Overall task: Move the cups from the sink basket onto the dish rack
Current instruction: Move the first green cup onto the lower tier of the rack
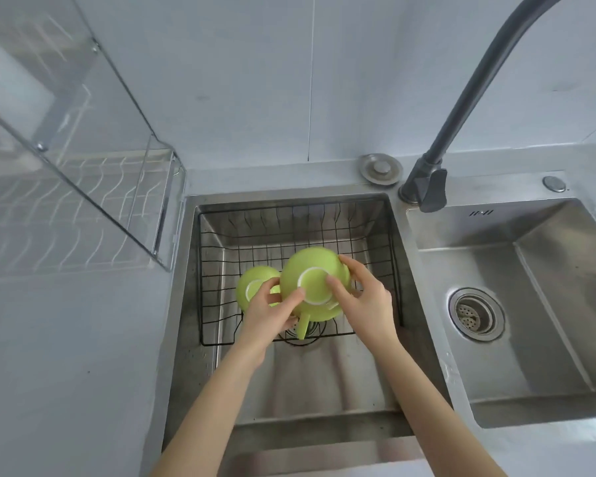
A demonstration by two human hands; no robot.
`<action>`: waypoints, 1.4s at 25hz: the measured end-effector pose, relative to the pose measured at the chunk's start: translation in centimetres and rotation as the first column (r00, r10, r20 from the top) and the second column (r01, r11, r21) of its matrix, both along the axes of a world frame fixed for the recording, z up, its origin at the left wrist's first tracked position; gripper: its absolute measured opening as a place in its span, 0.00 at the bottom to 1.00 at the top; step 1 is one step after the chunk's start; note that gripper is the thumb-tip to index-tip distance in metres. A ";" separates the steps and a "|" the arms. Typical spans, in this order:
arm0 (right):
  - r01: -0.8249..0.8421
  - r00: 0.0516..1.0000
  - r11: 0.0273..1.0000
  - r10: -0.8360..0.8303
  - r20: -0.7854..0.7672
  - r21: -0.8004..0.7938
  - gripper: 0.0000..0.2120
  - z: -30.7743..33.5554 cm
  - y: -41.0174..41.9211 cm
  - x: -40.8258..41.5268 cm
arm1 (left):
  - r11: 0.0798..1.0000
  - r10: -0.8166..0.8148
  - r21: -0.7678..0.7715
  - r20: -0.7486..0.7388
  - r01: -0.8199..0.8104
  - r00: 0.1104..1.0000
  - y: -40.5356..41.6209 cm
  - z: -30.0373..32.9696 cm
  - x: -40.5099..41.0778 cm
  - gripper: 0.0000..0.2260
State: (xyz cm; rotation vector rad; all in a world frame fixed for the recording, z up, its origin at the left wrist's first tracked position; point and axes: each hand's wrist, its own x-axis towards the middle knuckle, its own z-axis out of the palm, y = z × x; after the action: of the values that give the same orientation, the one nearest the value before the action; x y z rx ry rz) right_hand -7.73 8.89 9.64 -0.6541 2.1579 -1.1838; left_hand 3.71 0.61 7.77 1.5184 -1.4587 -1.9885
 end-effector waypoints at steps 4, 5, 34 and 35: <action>-0.086 0.993 0.994 0.079 -0.082 -0.074 0.21 1.8 1.3 4.0 | 0.996 0.087 0.037 -0.107 -0.083 0.990 1.3 1.6 4.5 0.16; -0.101 0.992 0.991 0.093 -0.086 -0.085 0.21 2.1 1.3 5.0 | 0.995 0.102 0.034 -0.121 -0.099 0.987 1.4 2.0 5.5 0.16; -0.060 0.998 0.986 0.055 -0.038 -0.159 0.19 4.1 -12.4 29.3 | 0.983 -0.063 -0.177 -0.092 0.046 0.994 -11.5 5.4 31.1 0.31; -0.067 0.997 0.986 0.060 -0.049 -0.150 0.19 4.2 -13.0 29.3 | 0.980 -0.061 -0.193 -0.082 0.044 0.995 -12.1 5.5 31.1 0.31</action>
State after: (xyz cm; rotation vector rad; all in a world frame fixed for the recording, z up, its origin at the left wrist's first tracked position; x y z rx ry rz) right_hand 21.59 -4.07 13.88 -0.8154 2.0808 -1.3196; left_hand 34.76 -11.45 13.25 1.3099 -1.6160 -1.8570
